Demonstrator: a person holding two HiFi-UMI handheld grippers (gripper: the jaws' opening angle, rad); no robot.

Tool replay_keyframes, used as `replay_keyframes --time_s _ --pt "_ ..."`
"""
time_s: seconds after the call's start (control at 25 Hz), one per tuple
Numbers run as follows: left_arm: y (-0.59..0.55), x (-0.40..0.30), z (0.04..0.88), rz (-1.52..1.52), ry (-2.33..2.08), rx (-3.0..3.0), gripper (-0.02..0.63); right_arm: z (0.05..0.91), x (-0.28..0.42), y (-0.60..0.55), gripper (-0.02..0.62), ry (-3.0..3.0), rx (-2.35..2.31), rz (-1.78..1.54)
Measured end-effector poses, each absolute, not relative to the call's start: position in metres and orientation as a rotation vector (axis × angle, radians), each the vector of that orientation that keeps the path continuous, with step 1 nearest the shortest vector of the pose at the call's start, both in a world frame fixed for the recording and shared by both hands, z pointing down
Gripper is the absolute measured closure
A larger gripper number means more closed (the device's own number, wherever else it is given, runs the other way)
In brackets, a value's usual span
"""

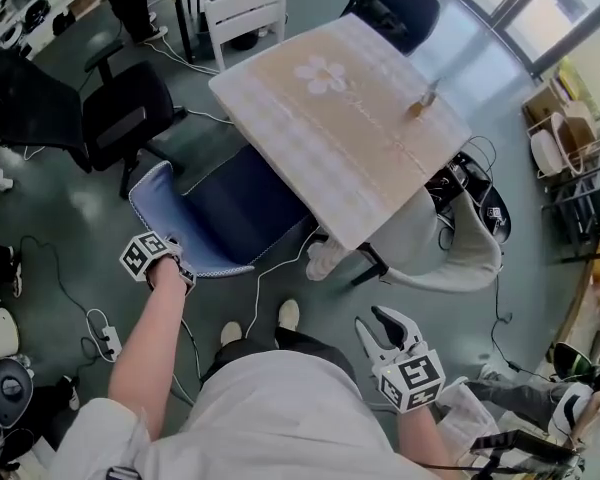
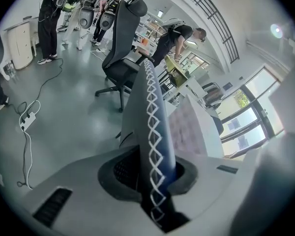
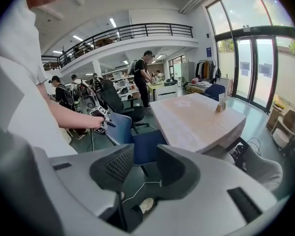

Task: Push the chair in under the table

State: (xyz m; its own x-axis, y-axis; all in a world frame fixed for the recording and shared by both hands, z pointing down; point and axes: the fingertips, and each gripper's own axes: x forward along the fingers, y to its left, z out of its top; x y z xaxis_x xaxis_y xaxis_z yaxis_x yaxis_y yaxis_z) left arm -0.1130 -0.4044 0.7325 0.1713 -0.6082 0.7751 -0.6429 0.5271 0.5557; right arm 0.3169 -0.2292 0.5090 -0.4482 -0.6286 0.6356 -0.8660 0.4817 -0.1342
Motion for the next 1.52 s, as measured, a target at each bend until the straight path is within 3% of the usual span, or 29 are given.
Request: replay_keyframes --time_s 0.36,0.52,1.0,1.08,1.24,1.52 --pt "-0.43 -0.079 0.734 0.049 -1.506 1.139 0.514 0.524 0.347 -0.242 0.442 -2.256 1.167 0.647" --pt "-0.425 -0.086 0.732 0.187 -1.586 1.111 0.469 0.533 0.346 -0.252 0.442 -2.292 1.114 0.644" --pt "-0.404 -0.101 0.612 0.215 -1.663 1.552 0.46 0.535 0.299 -0.251 0.444 -2.377 1.024 0.562" --pt "-0.384 -0.097 0.593 0.178 -1.615 1.645 0.481 0.53 0.284 -0.243 0.461 -2.389 1.003 0.523" --pt "-0.325 -0.091 0.554 0.201 -1.498 1.879 0.594 0.514 0.239 -0.216 0.551 -2.418 0.965 0.448" --pt "-0.195 -0.09 0.503 0.186 -1.253 2.196 0.594 0.496 0.156 -0.143 0.58 -2.443 0.919 0.356"
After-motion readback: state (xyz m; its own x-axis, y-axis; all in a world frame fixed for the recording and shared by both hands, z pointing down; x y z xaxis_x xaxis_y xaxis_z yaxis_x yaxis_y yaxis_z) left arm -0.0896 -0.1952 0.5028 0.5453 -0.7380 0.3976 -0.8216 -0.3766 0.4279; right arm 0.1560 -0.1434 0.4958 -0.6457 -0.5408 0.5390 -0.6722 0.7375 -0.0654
